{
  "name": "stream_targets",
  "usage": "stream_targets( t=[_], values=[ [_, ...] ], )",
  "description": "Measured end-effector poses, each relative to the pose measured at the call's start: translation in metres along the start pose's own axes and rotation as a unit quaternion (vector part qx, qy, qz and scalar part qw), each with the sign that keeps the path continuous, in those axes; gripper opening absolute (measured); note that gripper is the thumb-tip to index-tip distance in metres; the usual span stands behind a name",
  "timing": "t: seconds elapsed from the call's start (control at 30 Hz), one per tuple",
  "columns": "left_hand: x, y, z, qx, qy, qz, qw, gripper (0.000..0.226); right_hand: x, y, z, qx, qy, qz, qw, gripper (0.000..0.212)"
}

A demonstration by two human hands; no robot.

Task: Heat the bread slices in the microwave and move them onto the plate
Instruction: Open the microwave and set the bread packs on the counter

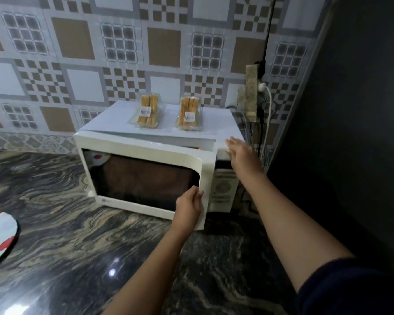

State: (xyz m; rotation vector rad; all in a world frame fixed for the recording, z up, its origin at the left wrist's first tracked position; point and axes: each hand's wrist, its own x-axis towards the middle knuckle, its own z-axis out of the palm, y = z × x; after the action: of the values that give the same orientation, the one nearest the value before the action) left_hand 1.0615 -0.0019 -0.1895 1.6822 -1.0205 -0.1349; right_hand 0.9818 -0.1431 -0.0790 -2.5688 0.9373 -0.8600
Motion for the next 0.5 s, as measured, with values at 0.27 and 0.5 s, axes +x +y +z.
stream_targets(
  t=[0.27,0.5],
  values=[
    [-0.041,0.005,-0.035,0.015,-0.061,-0.033,0.997,0.032,-0.024,-0.023,-0.009,-0.040,-0.047,0.068,0.996,0.039],
    [-0.088,0.008,-0.074,-0.027,-0.071,-0.058,0.995,0.031,-0.097,-0.071,-0.016,0.088,-0.103,0.080,0.988,0.039]
  ],
)
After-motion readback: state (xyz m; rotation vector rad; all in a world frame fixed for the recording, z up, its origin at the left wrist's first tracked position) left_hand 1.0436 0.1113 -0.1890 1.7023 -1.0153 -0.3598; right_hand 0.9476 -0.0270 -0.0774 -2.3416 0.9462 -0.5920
